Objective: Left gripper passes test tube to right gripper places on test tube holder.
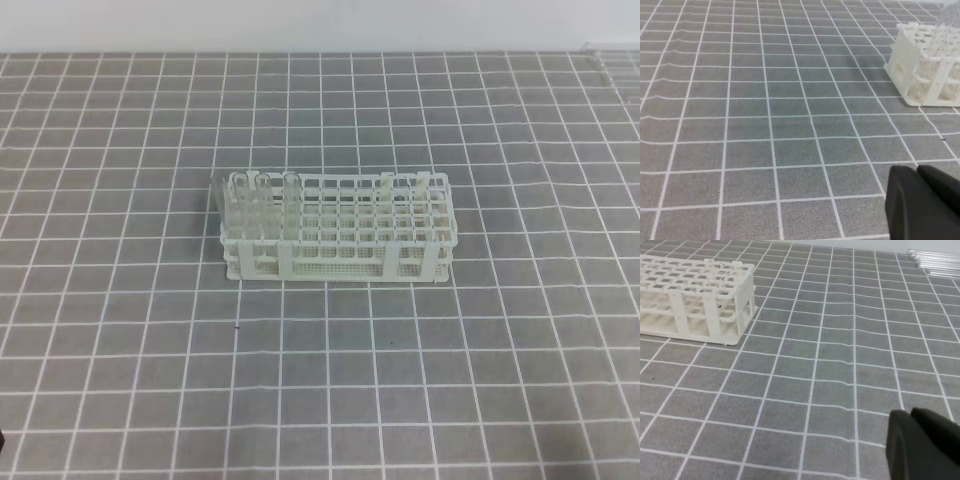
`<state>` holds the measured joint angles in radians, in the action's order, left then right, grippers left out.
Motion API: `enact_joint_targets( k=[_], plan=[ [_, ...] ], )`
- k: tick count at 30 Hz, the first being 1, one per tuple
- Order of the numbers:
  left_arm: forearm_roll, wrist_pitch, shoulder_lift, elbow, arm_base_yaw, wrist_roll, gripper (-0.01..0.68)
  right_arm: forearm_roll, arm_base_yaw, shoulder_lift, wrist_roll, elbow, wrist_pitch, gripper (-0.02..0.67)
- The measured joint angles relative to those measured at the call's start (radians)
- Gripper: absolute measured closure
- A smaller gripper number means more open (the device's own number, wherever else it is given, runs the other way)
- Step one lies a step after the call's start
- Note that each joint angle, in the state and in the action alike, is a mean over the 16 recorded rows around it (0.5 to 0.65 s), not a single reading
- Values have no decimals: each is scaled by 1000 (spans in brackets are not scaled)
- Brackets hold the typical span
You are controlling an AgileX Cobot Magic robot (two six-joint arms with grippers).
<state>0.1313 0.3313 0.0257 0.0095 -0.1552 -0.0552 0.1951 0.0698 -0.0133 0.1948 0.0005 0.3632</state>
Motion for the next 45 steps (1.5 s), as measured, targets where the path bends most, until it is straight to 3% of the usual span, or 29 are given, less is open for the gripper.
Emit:
enact_joint_targets(
  k=[45],
  plan=[
    [1, 8, -18, -6, 0, -9, 675, 1, 0, 2, 1, 0, 0, 662]
  ],
)
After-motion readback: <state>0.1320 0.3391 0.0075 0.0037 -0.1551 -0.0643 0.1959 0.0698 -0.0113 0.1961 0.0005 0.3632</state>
